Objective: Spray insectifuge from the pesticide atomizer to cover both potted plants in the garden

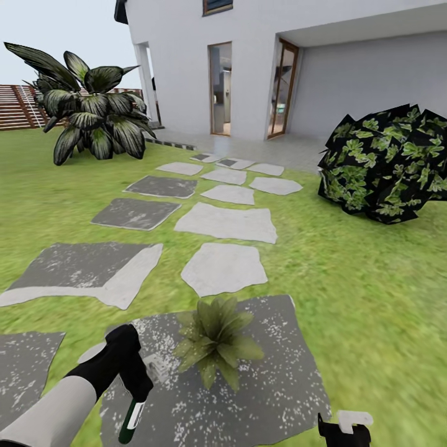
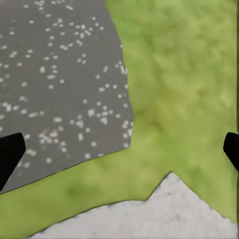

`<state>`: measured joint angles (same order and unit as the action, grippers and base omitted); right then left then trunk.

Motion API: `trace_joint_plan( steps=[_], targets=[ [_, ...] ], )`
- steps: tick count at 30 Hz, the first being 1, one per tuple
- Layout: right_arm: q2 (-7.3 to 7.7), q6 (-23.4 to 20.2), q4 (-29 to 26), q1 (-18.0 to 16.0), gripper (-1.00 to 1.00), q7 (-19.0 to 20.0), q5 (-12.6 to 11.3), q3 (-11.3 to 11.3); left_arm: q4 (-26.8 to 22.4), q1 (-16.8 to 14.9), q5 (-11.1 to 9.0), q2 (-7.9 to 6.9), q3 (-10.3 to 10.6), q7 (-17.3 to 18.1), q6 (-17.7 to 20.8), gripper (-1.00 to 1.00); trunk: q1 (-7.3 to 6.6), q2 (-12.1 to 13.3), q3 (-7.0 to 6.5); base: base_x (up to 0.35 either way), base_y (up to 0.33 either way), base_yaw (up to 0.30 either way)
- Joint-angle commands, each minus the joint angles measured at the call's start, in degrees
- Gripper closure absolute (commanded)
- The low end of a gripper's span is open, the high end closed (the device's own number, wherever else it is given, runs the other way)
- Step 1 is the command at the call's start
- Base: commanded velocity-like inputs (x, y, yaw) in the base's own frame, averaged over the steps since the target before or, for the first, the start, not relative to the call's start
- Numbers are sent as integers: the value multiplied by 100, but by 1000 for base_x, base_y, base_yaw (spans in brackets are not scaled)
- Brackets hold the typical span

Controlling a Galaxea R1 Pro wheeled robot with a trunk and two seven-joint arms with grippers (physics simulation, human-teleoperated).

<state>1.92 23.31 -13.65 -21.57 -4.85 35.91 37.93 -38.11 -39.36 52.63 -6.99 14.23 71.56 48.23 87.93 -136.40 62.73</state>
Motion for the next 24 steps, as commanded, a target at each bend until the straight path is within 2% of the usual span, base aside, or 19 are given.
trace_joint_plan(
  steps=[1, 9, 24],
  targets=[
    [0, 24, 12, -5, -100, -25, 59, 31, -11, -5, 37, -4, 18, 50, 46, 100, 1, -2, 5, 169, -215, 0],
    [-7, 24, 12, -5, -100, -25, 59, 30, -12, -8, 37, 10, 18, 51, 46, 100, 1, -2, 5, 159, -234, 61],
    [-7, 24, 20, -5, -100, -25, 65, 30, -12, -11, 37, 24, 18, 50, 46, 100, 1, -2, 5, 16, -272, 276]
  ],
)
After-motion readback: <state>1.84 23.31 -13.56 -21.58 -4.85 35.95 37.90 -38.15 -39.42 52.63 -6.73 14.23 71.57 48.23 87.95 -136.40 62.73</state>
